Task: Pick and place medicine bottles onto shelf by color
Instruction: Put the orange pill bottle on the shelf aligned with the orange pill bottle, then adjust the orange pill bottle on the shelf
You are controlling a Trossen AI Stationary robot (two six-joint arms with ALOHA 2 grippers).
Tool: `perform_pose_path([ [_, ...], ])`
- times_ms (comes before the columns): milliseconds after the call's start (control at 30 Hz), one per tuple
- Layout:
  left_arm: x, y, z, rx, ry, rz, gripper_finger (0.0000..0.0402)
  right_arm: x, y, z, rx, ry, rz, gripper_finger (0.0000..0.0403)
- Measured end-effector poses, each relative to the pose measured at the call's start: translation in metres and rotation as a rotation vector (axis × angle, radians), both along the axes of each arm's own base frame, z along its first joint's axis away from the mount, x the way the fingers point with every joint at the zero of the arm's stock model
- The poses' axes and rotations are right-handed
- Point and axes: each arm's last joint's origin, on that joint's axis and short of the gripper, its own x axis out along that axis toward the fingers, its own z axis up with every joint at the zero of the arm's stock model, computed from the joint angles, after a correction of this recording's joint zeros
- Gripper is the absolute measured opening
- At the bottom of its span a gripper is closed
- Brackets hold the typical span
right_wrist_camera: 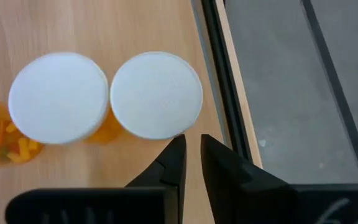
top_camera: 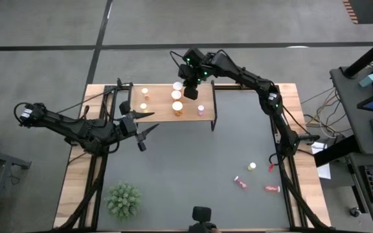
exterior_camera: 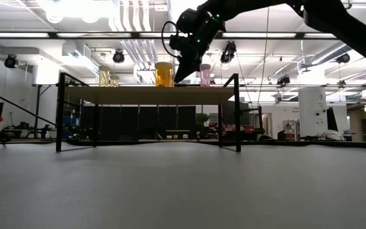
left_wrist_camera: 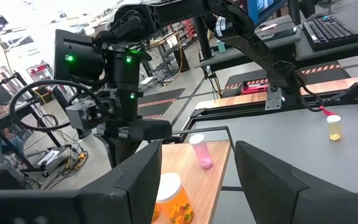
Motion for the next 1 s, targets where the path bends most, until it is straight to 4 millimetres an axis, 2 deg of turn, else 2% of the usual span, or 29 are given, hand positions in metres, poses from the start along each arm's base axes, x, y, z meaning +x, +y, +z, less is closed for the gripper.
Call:
perform_pose_path([
  [400,0.0,0.0,0.0,0.0,0.0,0.0,0.0187,0.002,-0.002,0.004,0.005,-0.049,-0.038,0.0038],
  [533,0.001,0.0,-0.001,0.0,0.005,0.0,0.0187,-0.006,0.004,0.015,0.01,-0.035,-0.035,0.0038],
  [700,0.008,-0.003,-0.007,0.011,0.037,0.0,0.0187,-0.018,0.025,0.037,0.027,-0.024,-0.018,0.0038],
  [1000,0.014,-0.004,-0.008,0.037,0.041,-0.002,0.0187,-0.003,0.079,0.028,0.073,0.076,0.118,0.0038],
])
